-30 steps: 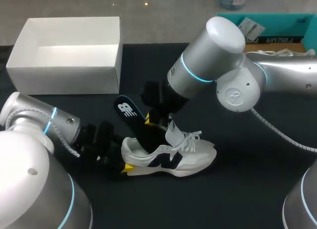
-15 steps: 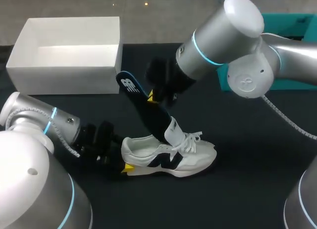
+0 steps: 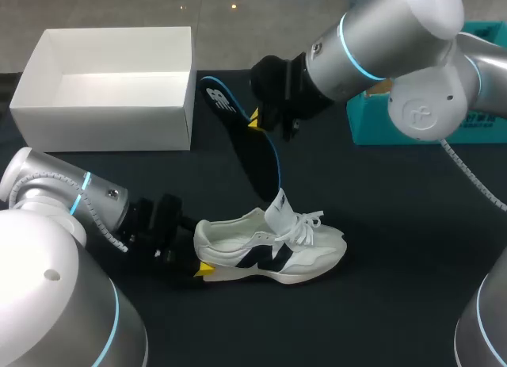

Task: Take the shoe out of the shoebox, open the shoe tongue, remove and reinsert the insole, then place the shoe into the shoebox

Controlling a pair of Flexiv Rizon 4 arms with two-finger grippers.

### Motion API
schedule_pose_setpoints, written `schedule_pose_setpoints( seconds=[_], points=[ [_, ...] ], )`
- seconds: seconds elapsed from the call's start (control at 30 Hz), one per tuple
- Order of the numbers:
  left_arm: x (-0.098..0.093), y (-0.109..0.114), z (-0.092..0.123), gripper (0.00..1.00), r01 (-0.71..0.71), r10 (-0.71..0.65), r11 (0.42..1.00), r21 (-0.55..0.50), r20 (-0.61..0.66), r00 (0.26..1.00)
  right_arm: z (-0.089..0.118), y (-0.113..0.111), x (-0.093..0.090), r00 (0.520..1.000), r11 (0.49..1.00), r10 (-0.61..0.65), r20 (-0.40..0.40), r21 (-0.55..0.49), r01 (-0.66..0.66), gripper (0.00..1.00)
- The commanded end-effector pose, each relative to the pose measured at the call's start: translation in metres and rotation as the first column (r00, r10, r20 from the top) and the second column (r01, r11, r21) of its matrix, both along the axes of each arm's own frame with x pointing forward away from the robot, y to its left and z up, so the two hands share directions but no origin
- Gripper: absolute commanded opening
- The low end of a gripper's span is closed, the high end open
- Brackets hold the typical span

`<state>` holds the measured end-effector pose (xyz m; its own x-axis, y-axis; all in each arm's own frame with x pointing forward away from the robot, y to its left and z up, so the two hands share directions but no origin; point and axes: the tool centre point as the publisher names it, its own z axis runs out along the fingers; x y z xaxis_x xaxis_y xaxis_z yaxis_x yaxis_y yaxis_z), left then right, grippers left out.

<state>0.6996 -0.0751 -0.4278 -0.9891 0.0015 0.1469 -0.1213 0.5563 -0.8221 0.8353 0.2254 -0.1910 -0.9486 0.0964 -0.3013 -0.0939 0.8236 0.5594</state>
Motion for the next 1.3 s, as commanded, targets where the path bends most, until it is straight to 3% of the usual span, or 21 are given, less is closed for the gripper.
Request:
schedule_pose_setpoints(
  seconds=[0.03,0.9,1.03,1.17,1.3],
  points=[
    [0.001,-0.001,-0.005,0.0,0.0,0.0,1.0,0.001,-0.001,1.0,0.02,-0.018,-0.004,1.0,1.0,0.01,0.02,-0.003,-0.01,0.0],
    [0.001,-0.001,-0.005,0.0,0.0,0.0,1.0,0.001,-0.001,1.0,0.027,-0.024,-0.004,0.999,1.0,0.031,0.04,0.004,-0.031,0.0],
    [0.001,-0.001,-0.005,0.0,0.0,0.0,1.0,0.001,-0.001,1.0,0.037,-0.038,-0.002,0.995,0.983,0.086,0.054,0.156,-0.093,0.0],
    [0.001,-0.001,-0.005,0.0,0.0,0.0,1.0,0.001,-0.001,1.0,0.051,-0.049,-0.005,0.987,0.957,0.149,0.06,0.242,-0.16,0.0],
    [0.001,-0.001,-0.005,0.0,0.0,0.0,1.0,0.001,-0.001,1.0,0.068,-0.062,-0.011,0.981,0.903,0.177,0.074,0.385,-0.192,0.0]
  ],
)
